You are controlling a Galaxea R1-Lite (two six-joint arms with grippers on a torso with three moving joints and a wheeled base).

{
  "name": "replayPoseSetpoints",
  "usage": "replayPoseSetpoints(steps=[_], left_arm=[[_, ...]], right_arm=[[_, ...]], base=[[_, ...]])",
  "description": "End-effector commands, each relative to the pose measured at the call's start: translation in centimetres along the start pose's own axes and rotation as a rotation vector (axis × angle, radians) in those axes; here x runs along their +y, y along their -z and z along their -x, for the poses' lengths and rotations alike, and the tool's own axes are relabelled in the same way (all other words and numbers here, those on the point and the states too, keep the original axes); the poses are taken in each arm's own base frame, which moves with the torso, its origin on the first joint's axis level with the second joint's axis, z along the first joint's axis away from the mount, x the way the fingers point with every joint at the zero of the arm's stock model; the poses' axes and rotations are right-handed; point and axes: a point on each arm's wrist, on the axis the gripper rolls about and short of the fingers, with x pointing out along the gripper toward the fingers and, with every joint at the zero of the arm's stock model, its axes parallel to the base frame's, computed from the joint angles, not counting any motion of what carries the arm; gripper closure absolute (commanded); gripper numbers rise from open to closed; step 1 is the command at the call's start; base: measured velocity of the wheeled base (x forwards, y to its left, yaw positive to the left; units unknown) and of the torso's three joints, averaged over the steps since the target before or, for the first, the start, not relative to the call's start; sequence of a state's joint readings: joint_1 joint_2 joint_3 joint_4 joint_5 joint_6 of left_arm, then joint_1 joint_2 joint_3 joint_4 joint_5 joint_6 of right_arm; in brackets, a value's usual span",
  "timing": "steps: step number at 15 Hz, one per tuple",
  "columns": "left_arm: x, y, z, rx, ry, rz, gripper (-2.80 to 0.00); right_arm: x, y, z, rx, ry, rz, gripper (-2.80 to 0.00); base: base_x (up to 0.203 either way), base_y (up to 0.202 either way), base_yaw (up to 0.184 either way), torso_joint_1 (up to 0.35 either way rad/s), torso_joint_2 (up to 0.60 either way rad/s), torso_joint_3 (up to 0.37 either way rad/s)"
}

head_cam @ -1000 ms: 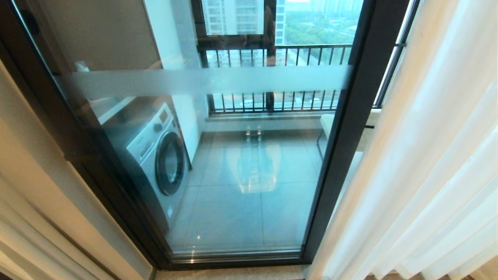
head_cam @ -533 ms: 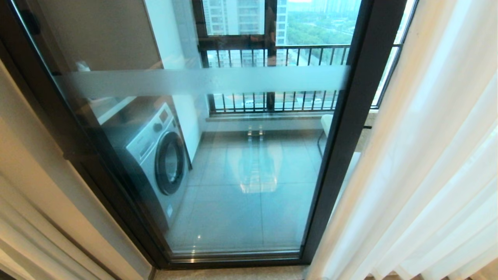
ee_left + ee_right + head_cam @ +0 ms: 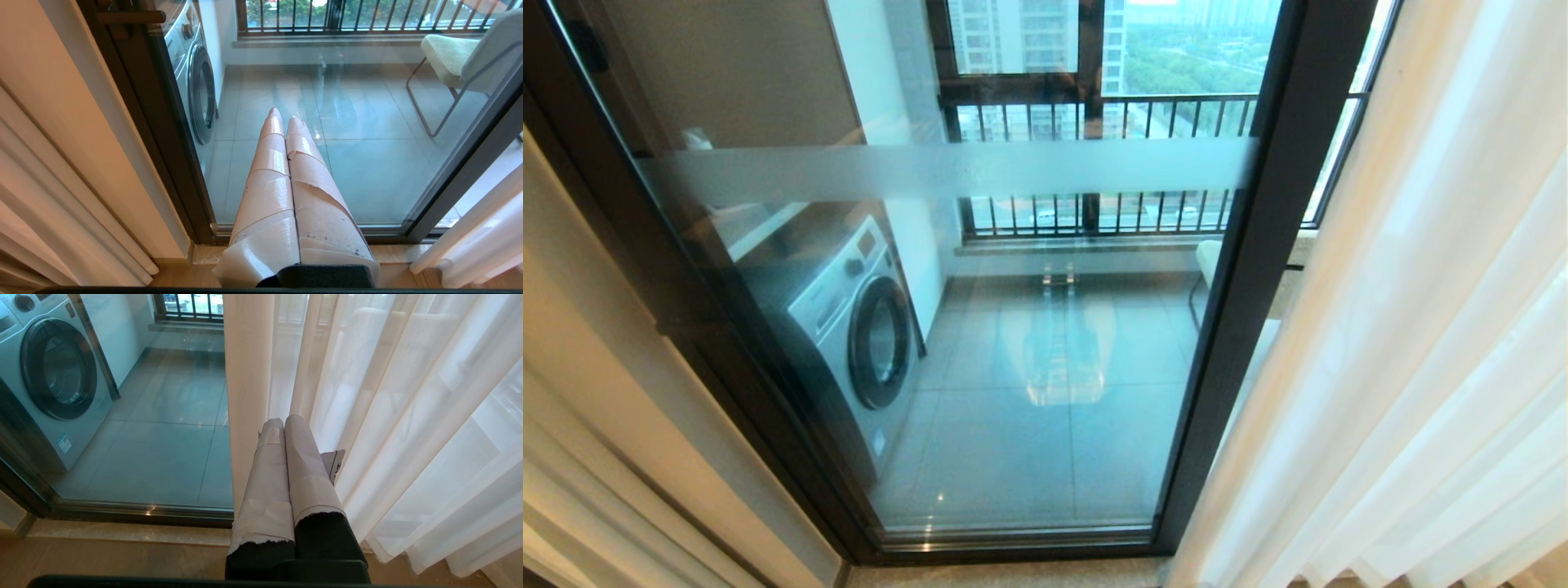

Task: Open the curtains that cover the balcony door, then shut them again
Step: Pull the inner curtains open on both sides

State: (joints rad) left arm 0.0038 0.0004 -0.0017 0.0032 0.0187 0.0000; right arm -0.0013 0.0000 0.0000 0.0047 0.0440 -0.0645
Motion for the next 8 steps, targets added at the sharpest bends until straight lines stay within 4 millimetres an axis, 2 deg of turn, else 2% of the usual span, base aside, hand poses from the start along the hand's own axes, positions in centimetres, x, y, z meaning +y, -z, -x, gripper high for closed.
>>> replayPoseSetpoints(steps=[1,8], left_arm=[[0.0,0.0,0.0,0.0,-0.002,0.0,0.0],[0.0,0.0,0.0,0.0,-0.002,0.0,0.0]], right_arm=[[0.0,0.0,0.0,0.0,0.0,0.001,0.0],[0.0,-0.26,0.01,-0.009,-0.011,0.134,0.0]], base=[[0.0,0.0,0.0,0.0,0.0,0.0],[0.0,0.0,0.0,0.0,0.0,0.0]])
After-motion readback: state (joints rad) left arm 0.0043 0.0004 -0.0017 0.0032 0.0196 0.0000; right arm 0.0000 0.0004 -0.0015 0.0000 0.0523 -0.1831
